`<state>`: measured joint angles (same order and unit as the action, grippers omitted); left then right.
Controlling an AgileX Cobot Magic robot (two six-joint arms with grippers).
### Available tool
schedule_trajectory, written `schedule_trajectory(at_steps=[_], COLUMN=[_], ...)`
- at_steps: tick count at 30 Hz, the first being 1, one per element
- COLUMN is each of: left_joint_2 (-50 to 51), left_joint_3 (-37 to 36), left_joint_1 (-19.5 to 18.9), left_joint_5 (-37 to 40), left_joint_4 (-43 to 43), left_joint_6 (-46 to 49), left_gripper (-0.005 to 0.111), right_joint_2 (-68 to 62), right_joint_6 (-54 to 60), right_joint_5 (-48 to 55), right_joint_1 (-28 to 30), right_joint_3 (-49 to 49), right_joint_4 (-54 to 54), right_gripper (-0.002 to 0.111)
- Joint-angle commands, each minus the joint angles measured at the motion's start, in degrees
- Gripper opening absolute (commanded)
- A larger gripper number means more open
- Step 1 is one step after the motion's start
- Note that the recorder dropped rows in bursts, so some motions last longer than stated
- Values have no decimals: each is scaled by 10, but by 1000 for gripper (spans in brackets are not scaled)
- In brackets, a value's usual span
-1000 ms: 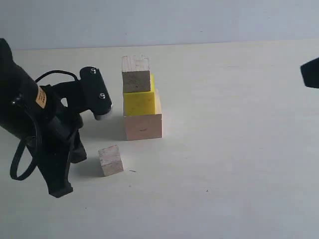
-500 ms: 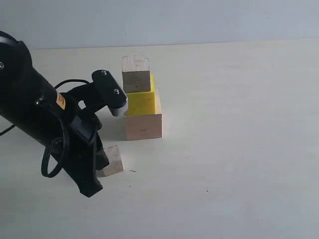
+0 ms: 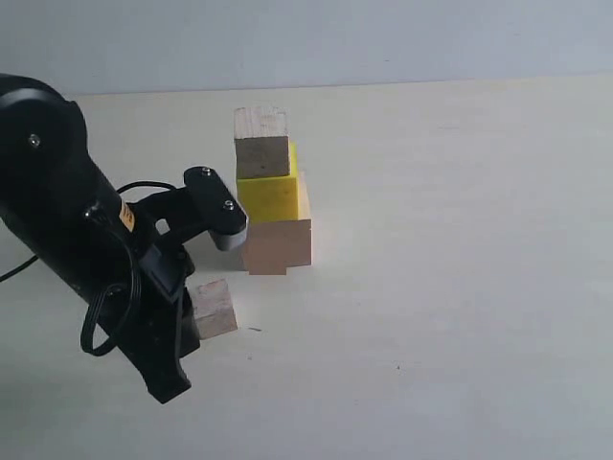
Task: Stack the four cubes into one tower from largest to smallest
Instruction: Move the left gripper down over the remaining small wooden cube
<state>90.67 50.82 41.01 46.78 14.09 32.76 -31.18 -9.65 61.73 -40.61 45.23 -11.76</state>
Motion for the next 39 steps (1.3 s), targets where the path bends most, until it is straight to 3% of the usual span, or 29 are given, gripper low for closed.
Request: schedule_trajectory(at_steps=[1, 11, 23, 27, 33, 35, 39], left_joint_2=[0, 0, 0, 0, 0, 0, 0], left_joint_3=[3, 3, 3, 3, 3, 3, -9], left_joint_1=[2, 2, 2, 2, 2, 2, 2], left_joint_5=[2, -37, -57, -52, -60, -64, -87], left_joint_4=[0, -22, -28, -27, -28, -28, -34], left_joint_6=[-3, 116, 122, 121, 121, 118, 123], left_gripper=[0, 0, 3, 24, 86, 92, 89], right_joint_2=[1, 1, -2, -2, -2, -2, -2], right_joint_6=[-9, -9, -40, -40, -40, -40, -40], right_joint_5=[-13, -28, -59, -60, -59, -59, -57], right_joint_1=[-1, -1, -1, -1, -1, -1, -1], right_joint_3=[-3, -3, -3, -3, -3, -3, -3], right_joint_4=[-3, -3, 27, 29, 43, 43, 44], right_gripper=[0, 0, 0, 0, 0, 0, 0])
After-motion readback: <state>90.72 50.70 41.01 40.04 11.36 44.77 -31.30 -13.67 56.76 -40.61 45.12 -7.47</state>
